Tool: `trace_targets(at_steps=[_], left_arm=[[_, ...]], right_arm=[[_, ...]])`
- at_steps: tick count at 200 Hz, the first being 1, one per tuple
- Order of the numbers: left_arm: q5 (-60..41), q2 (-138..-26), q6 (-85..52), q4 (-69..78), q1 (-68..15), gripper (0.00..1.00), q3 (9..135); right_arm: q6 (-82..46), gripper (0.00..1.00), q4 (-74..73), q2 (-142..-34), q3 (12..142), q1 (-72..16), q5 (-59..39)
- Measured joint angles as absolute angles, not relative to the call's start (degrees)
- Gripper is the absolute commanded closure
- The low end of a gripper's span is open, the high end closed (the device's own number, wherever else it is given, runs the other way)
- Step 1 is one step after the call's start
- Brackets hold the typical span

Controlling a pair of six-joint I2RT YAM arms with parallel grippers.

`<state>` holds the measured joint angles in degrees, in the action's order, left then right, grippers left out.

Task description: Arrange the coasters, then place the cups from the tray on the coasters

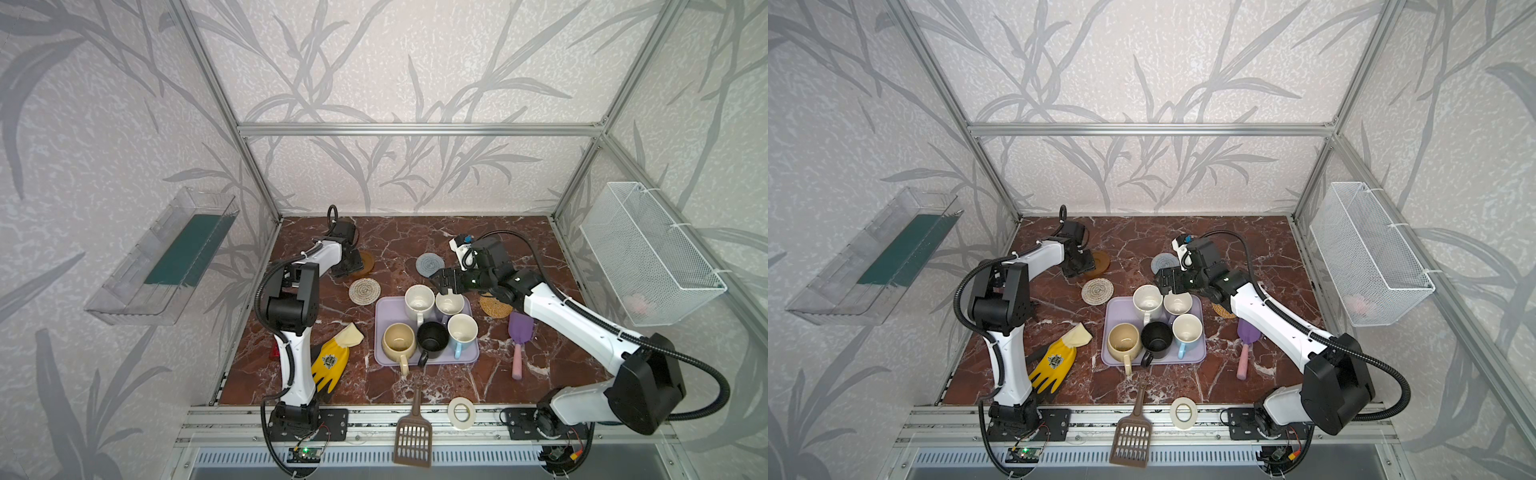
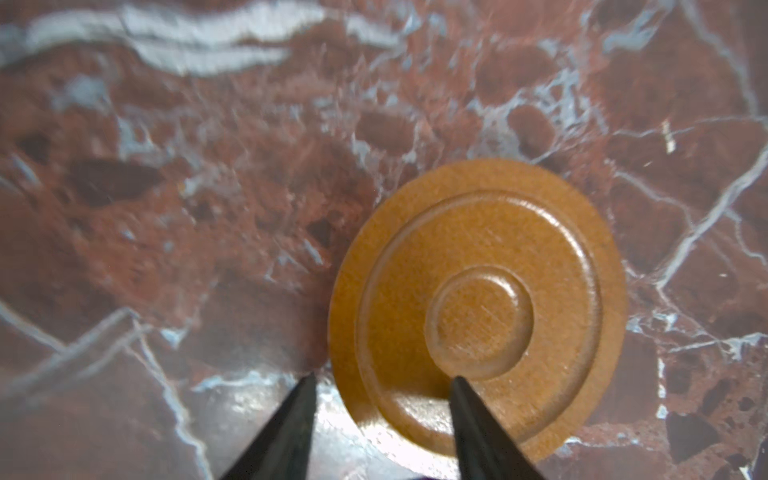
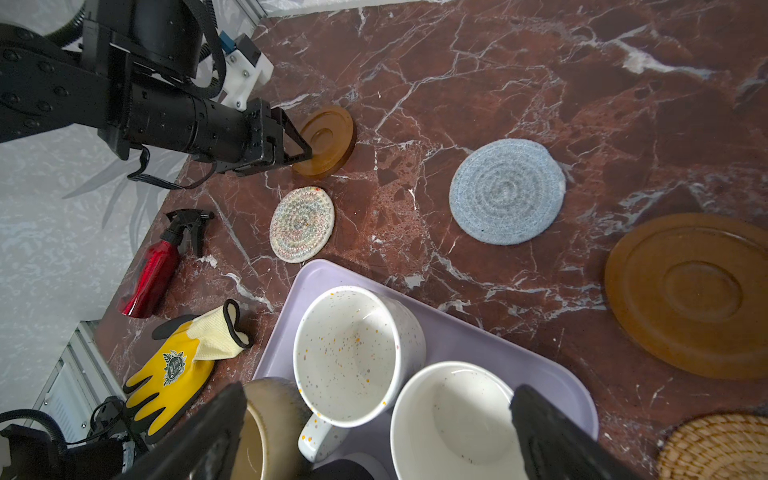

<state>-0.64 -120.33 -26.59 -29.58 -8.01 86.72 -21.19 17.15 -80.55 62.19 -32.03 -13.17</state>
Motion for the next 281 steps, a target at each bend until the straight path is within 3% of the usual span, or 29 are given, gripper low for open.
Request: trace_targets(at_steps=[23,85,130,167,223,281], left_arm=[[-0.56,-121.10,-27.00,-29.85,-8.51,0.56,87.72],[0.51,-121.34,-28.60,-29.71,-9.43,0.56,87.99],[1.72,-119.44,-29.06,-28.58,-9.69,0.38,85.30],[1.48,-118.19,-29.19,-29.93,-9.72,0.35,86.11],[-0.12,-102.56,-29.12,-29.87,-9.87,0.31,79.50],[-4.40,-92.31,-28.16,-30.26,-11.11,0.40,68.25]], right_arm=[[-21.21,0.01,17.15,-80.55,62.19,-32.03,-13.54],[-21.28,0.01,17.08,-80.55,62.19,-32.03,-14.28],[-21.47,0.00,17.15,-79.61,62.19,-32.03,-14.24],[-21.63,0.01,17.61,-78.70,62.19,-32.03,-14.26],[-21.50,0.01,20.45,-76.82,62.50,-32.03,-14.06],[-19.55,0.01,25.17,-76.79,66.83,-32.03,-15.49]])
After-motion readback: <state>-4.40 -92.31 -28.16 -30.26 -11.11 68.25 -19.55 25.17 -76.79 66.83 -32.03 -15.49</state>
